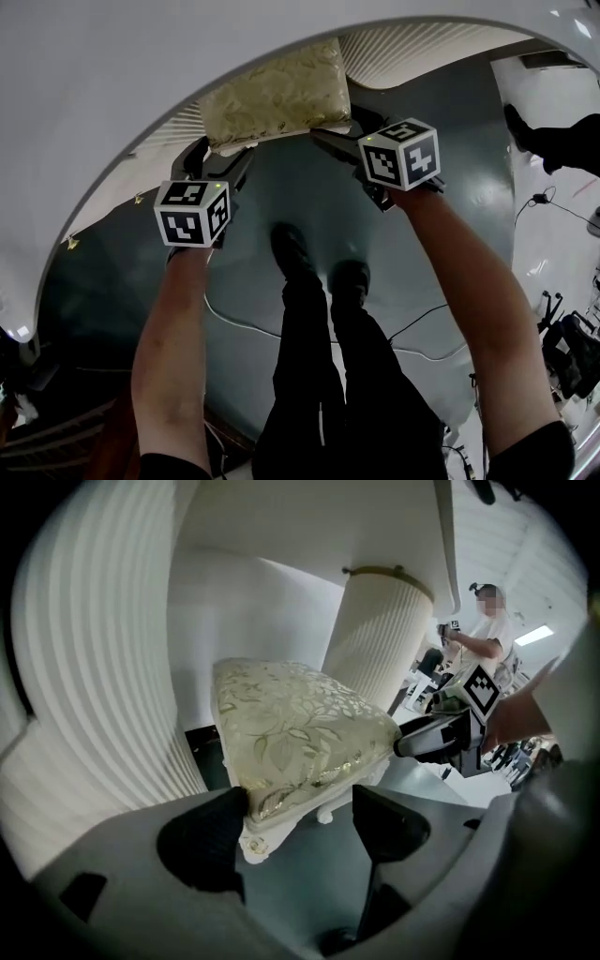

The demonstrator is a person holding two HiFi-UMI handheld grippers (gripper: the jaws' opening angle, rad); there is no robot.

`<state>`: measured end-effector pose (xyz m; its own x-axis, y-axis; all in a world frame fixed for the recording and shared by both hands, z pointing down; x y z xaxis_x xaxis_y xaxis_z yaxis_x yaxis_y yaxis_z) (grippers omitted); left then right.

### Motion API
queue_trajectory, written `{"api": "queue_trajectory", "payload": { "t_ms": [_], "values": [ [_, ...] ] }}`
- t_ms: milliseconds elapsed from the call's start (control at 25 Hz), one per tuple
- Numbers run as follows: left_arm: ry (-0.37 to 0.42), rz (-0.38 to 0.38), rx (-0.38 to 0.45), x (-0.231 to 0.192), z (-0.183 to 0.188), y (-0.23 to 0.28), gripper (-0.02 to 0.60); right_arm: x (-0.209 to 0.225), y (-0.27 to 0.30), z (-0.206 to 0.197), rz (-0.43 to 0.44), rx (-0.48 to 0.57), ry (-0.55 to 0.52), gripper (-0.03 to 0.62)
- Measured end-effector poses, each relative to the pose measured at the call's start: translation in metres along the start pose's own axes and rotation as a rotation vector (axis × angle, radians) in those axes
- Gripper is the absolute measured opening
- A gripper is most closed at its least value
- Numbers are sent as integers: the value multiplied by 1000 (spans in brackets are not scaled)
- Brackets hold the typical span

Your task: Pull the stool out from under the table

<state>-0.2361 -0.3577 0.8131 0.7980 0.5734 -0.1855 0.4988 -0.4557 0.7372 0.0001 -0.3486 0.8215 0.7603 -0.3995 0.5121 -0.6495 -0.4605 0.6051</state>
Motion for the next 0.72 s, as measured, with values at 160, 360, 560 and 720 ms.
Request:
{"api": "queue_trajectory", "payload": {
  "t_ms": [160,360,560,720],
  "values": [
    [24,-7,-3,3,4,-3,370,-2,-8,-2,6,-18,8,329],
    [-17,-30,-14,2,11,-8,362,-5,-12,0,3,-16,40,341],
    [-17,-45,-27,9,4,-20,322,-10,-22,-6,-6,-23,62,347],
    [-24,-71,-32,40,-40,-38,316,-23,-43,-53,-8,-59,62,345]
  ]
}}
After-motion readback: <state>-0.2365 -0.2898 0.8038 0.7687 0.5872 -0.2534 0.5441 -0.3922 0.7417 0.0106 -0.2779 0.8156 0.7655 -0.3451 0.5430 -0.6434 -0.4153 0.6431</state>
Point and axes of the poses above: the fingertips, and each gripper's own axes: y forward along the fingers, x to its right, z out of its top, the point moved 6 cm from there along -y, backward along the fingers, and after that the axes turned 2 degrees about z, right-handed, at the moved point
